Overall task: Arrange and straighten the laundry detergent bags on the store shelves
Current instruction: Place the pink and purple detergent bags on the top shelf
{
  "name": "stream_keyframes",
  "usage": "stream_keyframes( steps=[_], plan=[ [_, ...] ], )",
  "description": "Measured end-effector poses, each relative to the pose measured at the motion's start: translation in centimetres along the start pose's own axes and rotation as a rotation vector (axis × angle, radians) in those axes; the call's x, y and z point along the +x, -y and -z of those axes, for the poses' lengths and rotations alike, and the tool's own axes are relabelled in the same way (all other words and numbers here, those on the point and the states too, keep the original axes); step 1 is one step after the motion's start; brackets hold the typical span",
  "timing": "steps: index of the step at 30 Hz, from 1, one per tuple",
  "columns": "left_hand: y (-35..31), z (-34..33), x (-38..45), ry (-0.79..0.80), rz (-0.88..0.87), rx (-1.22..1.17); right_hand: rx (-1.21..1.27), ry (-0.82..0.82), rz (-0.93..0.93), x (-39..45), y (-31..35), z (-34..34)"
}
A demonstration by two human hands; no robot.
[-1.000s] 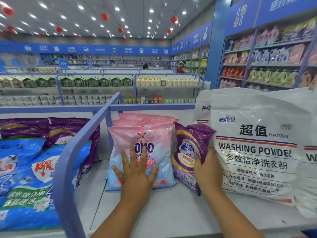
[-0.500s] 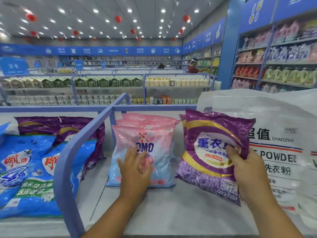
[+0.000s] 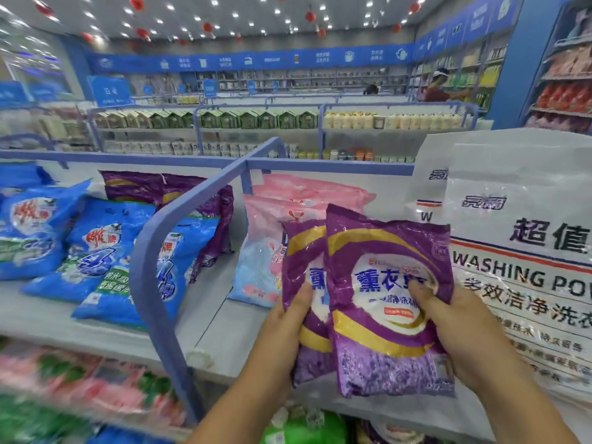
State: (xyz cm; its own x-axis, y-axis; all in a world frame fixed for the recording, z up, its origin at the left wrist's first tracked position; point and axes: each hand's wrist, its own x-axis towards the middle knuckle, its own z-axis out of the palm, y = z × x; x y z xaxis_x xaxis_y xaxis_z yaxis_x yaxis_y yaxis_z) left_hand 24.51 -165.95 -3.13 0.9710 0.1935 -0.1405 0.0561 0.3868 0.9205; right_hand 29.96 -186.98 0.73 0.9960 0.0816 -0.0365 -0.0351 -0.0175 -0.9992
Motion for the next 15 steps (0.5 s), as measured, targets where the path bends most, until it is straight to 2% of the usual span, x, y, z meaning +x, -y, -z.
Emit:
stream_keyframes(
  steps=[2,5,11,15],
  plan=[
    [-0.3,1.7,-1.0,-0.086,-0.059,0.033,-0.045,-0.005,0.009,-0.5,-0.2,-0.3],
    [-1.4,3.6,-3.0,-0.156,-0.107,0.130,0.018,-0.040,-0.002,-2.2,-0.1,-1.2],
    [-4.0,6.8,-10.2,-0.066,-0.155,0.230,0.065,-0.072,0.015,-8.4,1.8,-4.2],
    [-6.1,12.0,-15.2,-0.078,-0.224,0.273,0.093,-0.045,0.030,-13.9,2.9,-8.5]
  ],
)
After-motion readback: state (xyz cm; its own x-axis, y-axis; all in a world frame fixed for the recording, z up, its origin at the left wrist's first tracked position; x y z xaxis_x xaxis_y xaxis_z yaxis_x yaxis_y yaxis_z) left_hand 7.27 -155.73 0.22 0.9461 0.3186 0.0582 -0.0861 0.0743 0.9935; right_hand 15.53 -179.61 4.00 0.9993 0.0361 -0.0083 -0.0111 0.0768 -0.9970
